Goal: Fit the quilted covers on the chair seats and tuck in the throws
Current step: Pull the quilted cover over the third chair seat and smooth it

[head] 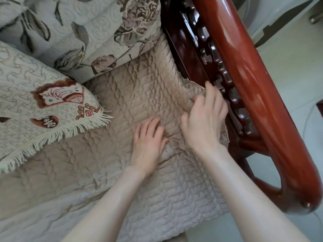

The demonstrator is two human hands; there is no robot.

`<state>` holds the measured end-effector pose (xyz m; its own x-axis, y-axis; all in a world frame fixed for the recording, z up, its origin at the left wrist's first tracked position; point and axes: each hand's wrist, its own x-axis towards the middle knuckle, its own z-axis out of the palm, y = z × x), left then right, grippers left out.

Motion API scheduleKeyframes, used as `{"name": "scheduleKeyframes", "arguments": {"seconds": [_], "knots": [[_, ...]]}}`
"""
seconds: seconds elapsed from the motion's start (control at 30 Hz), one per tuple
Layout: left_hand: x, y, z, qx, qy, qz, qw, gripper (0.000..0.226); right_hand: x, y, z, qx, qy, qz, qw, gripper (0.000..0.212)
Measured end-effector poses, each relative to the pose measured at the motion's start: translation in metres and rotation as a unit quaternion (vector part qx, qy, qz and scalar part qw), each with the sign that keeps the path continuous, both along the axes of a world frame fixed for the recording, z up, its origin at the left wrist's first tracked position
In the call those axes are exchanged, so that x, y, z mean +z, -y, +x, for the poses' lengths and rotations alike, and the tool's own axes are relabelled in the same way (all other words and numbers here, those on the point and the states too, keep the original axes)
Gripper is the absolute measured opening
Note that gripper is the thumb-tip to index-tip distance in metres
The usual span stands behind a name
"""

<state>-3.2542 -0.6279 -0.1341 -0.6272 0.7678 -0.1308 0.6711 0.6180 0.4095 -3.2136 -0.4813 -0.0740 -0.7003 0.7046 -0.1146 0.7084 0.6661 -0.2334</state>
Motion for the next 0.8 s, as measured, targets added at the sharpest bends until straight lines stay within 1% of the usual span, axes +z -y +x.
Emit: {"name": "scheduleKeyframes", "arguments": {"seconds": [0.1, 0.17, 0.23, 0.27, 0.4, 0.47, 0.53, 0.6, 0.7, 0.77, 0.8], "knots": [[-0.006, 0.010, 0.003, -0.043, 0.044, 0.016, 0.998, 0.044, -0.006, 0.014, -0.006, 0.082, -0.120, -0.066, 0.987, 0.056], [-0.005, 0.015, 0.001, -0.050, 0.093, 0.027, 0.994, 0.050, -0.013, 0.016, -0.020, 0.127, -0.155, -0.116, 0.973, 0.059], [-0.004, 0.017, -0.003, -0.039, 0.127, 0.037, 0.990, 0.049, -0.021, 0.012, -0.036, 0.149, -0.124, -0.153, 0.969, 0.062], [-0.003, 0.017, -0.004, -0.031, 0.130, 0.044, 0.990, 0.047, -0.025, 0.007, -0.042, 0.152, -0.099, -0.167, 0.969, 0.065], [0.001, 0.014, -0.006, 0.053, 0.098, 0.089, 0.990, 0.039, -0.052, -0.016, -0.045, 0.156, -0.021, -0.210, 0.965, 0.072], [0.000, 0.011, -0.012, 0.076, 0.058, 0.088, 0.991, 0.036, -0.061, -0.020, -0.045, 0.137, -0.022, -0.255, 0.957, 0.075], [0.000, 0.006, -0.020, 0.075, 0.019, 0.084, 0.994, 0.038, -0.065, -0.019, -0.048, 0.103, -0.047, -0.296, 0.949, 0.076], [-0.003, -0.001, -0.032, 0.064, 0.004, 0.054, 0.996, 0.045, -0.069, -0.019, -0.053, 0.055, -0.070, -0.331, 0.939, 0.074], [-0.012, -0.009, -0.047, 0.061, 0.006, -0.024, 0.998, 0.059, -0.070, -0.024, -0.058, 0.011, -0.073, -0.372, 0.925, 0.070], [-0.022, -0.011, -0.050, 0.049, -0.003, -0.066, 0.997, 0.064, -0.063, -0.023, -0.058, 0.012, -0.060, -0.360, 0.931, 0.068], [-0.026, -0.010, -0.051, 0.043, -0.009, -0.072, 0.996, 0.065, -0.056, -0.018, -0.059, 0.021, -0.057, -0.336, 0.940, 0.068]]}}
